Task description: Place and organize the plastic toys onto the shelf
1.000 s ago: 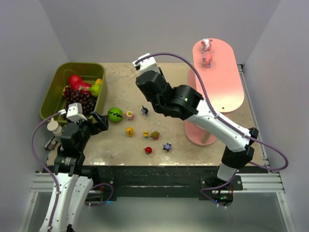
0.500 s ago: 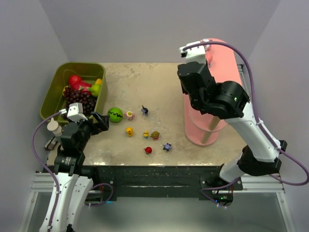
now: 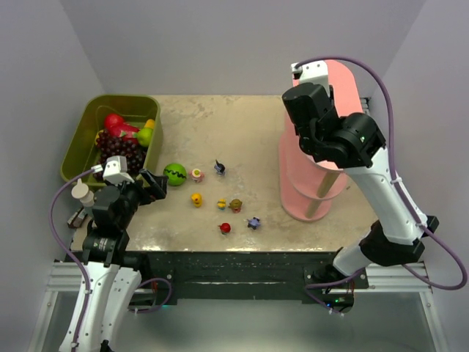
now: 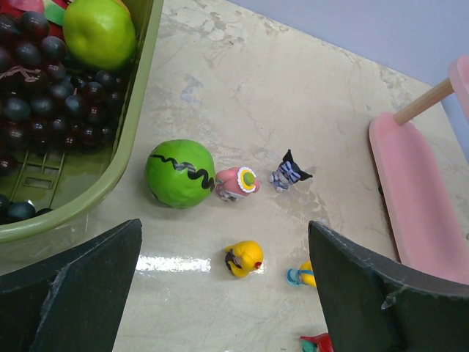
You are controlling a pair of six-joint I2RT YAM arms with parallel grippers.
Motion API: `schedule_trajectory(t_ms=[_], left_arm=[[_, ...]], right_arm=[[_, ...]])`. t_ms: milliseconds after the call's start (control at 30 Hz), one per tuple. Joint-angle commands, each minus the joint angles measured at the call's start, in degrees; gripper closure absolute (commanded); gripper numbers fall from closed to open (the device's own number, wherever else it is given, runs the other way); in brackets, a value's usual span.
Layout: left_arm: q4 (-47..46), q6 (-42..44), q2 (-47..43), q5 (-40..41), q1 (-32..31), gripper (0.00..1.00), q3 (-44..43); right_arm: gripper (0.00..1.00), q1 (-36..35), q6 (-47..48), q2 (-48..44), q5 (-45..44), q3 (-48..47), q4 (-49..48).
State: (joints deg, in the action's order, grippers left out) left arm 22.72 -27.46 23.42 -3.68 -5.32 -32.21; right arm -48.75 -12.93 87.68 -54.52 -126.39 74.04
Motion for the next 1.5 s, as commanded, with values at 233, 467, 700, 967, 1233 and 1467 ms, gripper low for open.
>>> schedule_trajectory(t_ms=[233, 467, 700, 967, 1233, 1467], left_arm=[[-2.5, -0.1, -0.3, -0.6, -0.3, 0.01, 0.4], [-2.4, -0.1, -0.4, -0.4, -0.3, 0.01, 0.4], [-2.0, -0.1, -0.2, 0.7, -0.3, 0.0, 0.1], [-2.1, -0.1, -0.1, 0.6, -0.3, 0.01, 0.1], [-2.1, -0.1, 0.0, 0.4, -0.3, 0.0, 0.1], [-2.1, -0.1, 0.0, 0.5, -0.3, 0.0, 0.2]], right_arm=[[0.94, 8.0, 5.1, -1.0, 4.7, 3.6, -5.2], [0.92, 11.0, 7.1, -0.6, 7.5, 4.7, -7.7], [0.79, 11.9, 7.8, 0.2, 9.8, 5.0, -8.3], [0.77, 12.4, 8.5, 0.2, 12.2, 5.2, -8.3], [0.69, 12.4, 9.0, 0.2, 12.5, 4.9, -6.9], [0.59, 12.4, 9.1, 0.3, 10.5, 5.1, -6.2]])
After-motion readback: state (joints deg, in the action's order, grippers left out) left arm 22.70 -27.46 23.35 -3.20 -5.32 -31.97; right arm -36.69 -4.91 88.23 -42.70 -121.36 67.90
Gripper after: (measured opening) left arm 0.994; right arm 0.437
